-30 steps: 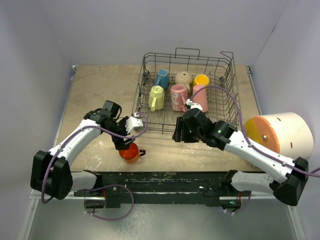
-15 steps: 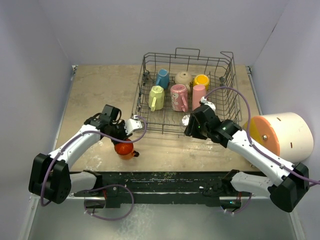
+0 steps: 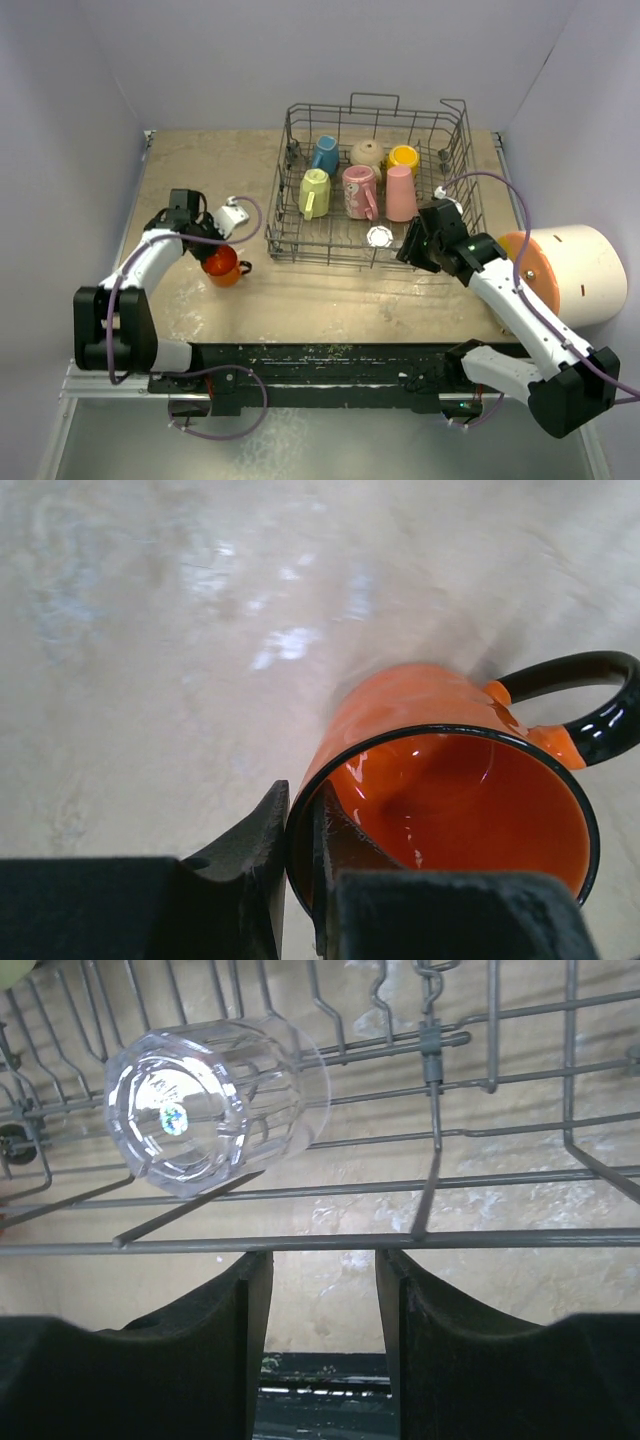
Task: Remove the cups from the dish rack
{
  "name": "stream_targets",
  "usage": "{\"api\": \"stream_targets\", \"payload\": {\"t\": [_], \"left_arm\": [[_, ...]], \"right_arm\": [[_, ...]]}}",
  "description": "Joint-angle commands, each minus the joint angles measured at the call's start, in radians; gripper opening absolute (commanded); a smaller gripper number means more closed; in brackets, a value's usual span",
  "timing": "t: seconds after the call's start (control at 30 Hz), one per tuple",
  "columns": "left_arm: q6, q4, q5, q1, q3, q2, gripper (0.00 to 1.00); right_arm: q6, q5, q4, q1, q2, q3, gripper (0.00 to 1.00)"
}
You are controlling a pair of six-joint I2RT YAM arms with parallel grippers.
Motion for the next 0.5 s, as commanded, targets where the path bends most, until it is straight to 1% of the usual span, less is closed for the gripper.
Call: {"api": "stream_targets", "payload": {"t": [0.0, 0.1, 0.13, 0.17, 0.2, 0.27, 0.3, 0.4, 0.47], "left_arm": [[-0.001, 0.141, -0.066, 0.063, 0.152, 0.154, 0.03], [-0.076, 0.175, -0.09, 0.068, 0.261, 0.267, 0.02], [-0.092, 0.179, -0.099, 0.068, 0.303, 0.303, 0.02], [-0.106, 0.189, -0.115, 0.068, 0.342, 0.342, 0.01], [-0.118, 0.198, -0.132, 0.069, 0.385, 0.375, 0.01], [-0.14, 0.201, -0.151, 0.072, 0.47, 0.446, 0.0], [-0.152, 0.196, -0.153, 0.075, 0.516, 0.477, 0.0], [-0.18, 0.176, -0.171, 0.08, 0.633, 0.573, 0.0], [-0.202, 0.168, -0.185, 0.081, 0.696, 0.623, 0.0]], "right_arm": [[-0.044, 0.069, 0.078, -0.074, -0.012, 0.054, 0.48], [-0.055, 0.076, 0.048, -0.079, -0.019, 0.067, 0.48], [-0.059, 0.076, 0.033, -0.079, -0.025, 0.104, 0.5], [-0.069, 0.093, 0.014, -0.079, -0.033, 0.121, 0.53], [-0.099, 0.101, 0.029, -0.078, -0.043, 0.132, 0.56], [-0.111, 0.052, 0.019, -0.078, -0.066, 0.15, 0.64], [-0.116, 0.027, 0.012, -0.077, -0.082, 0.165, 0.67], [-0.124, -0.022, -0.034, -0.076, -0.113, 0.254, 0.72], [-0.134, -0.006, -0.069, -0.074, -0.11, 0.338, 0.73]]}}
